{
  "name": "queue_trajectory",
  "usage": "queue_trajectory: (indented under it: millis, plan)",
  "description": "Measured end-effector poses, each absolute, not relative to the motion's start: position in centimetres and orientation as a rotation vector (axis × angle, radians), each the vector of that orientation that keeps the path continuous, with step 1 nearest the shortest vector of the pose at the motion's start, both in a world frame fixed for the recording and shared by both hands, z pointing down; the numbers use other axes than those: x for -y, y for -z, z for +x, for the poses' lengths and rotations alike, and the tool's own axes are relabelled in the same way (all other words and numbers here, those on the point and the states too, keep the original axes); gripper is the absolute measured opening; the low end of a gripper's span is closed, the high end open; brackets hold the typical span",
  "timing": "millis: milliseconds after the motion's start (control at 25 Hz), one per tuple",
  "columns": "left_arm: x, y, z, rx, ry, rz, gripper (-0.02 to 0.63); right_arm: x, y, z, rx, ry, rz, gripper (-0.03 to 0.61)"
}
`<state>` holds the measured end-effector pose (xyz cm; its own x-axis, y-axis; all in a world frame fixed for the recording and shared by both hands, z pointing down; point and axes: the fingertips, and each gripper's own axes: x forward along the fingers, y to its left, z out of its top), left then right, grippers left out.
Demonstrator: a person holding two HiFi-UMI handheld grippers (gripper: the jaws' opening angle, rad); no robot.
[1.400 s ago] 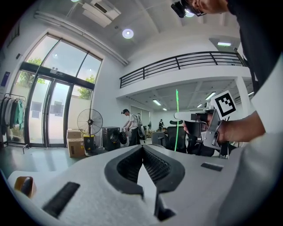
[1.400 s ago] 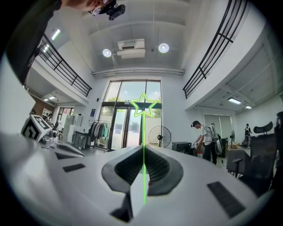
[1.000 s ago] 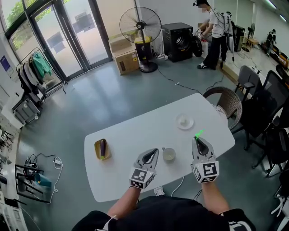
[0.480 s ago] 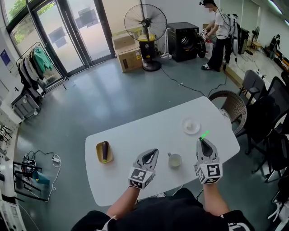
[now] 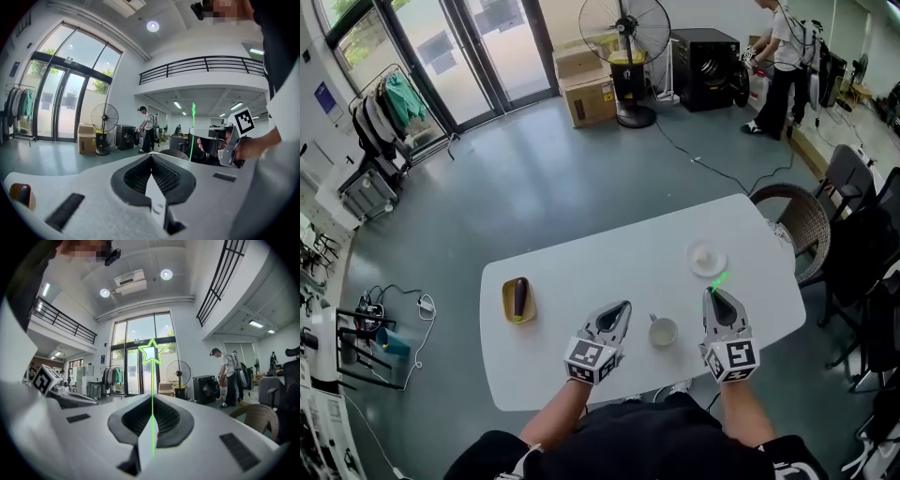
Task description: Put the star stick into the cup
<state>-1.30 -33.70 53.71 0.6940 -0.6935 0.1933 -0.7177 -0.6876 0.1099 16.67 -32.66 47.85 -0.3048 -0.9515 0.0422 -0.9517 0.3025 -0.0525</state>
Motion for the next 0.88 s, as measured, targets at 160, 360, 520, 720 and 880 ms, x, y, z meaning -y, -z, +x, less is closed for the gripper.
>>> queue_trajectory:
  millis: [160, 360, 520, 720, 880]
  plan:
    - [33.6, -54.1, -1.2, 1.199, -0.230, 2.692, 0.012, 33.6, -47.9, 17.0, 2.576, -0.153, 1.811, 0.012]
    - [33.7, -55.5, -1.3, 1.244, -0.260, 2.633, 0.012, 34.8, -48.0, 16.3, 2.619, -0.187, 1.773, 0.012]
    - [33.6, -56.8, -1.4, 1.252, -0.289, 2.617, 0.012, 35.5, -49.2, 15.3, 2.629, -0.225, 1.705, 0.012]
    - [33.4, -58.1, -2.3, 1.280, -0.311, 2.585, 0.012, 35.8, -51.6, 13.7, 2.642, -0.296, 1.614, 0.012]
    - [33.3, -58.5, -3.3, 1.311, -0.319, 2.563, 0.012, 35.6, -52.9, 11.4, 2.672, -0.350, 1.516, 0.012]
